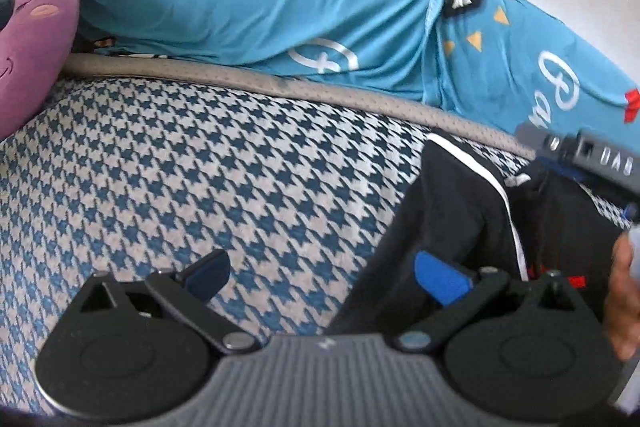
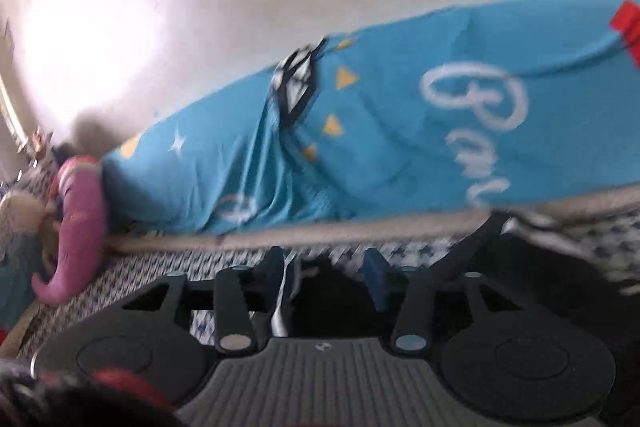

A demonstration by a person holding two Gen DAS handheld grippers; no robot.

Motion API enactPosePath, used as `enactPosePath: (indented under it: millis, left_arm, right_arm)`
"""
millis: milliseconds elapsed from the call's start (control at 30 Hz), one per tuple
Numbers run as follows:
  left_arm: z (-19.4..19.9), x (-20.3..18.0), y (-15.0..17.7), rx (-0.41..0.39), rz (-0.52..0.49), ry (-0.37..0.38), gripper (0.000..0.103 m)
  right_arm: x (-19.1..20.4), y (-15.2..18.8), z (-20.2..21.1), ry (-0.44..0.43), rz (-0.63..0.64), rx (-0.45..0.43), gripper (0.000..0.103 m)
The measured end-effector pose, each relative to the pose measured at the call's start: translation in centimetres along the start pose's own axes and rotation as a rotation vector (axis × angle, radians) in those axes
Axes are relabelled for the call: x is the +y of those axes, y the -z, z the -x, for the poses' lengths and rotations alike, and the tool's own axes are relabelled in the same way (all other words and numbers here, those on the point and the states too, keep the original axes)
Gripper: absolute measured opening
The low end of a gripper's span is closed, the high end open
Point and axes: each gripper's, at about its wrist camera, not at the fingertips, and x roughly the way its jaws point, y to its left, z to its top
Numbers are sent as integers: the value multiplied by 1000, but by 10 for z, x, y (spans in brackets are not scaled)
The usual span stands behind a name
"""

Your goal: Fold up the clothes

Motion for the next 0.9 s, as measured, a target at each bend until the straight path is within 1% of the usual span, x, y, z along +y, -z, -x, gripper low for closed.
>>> enactPosePath:
  millis: [67,133,167,267,333,367,400,433,467,533,567,600,700,800,867,900]
  left_arm:
    - [2,5,-2,-3,9,-1,103]
    - [3,8,-3,-6,14,-3,103]
    - [3,9,-4,-7,14,-4,103]
    - [3,12,-3,-8,13,-8,103]
    - [3,13,-3,-10,10,-9,103]
    - [3,13,-3,-12,8,-11,103]
    - [3,14,-3,-14,5,-16,103]
    - [3,15,-3,-18,2,-20,103]
    - [4,16,-3,-23,0,-26,103]
    - [5,20,-2,-31,-1,-36,103]
    - [6,22,-2,-34,0,-38,103]
    - [7,25,-2,-39,2,-42,103]
    - [11,33,-3,-60,2,-68,103]
    - [17,44,-4,-89,9,-100,103]
    - [22,52,-5,-107,21,-116,103]
    - [24,56,-6,-115,28,-125,103]
  right_arm:
    - [9,7,-6,-10,17,27,48]
    - [16,13,-12,-27,33,47,52]
    - [20,16,-15,-28,43,57,56]
    - [31,23,-25,-7,94,85,56]
    - [36,29,-28,-9,125,100,56]
    - [38,32,-30,-8,137,109,51]
    - [39,34,-32,-6,145,117,36]
    - [41,36,-34,-7,150,121,30]
    - [42,38,-36,-8,155,126,18]
    - [46,40,-38,-8,163,119,15]
    - [47,40,-37,-12,161,107,12]
    - [49,39,-37,-22,150,93,11]
    - [59,33,-35,-64,107,39,10]
    - [81,25,-33,-131,100,-35,10]
    - [90,23,-33,-145,110,-51,11]
    - [93,23,-32,-146,115,-53,14]
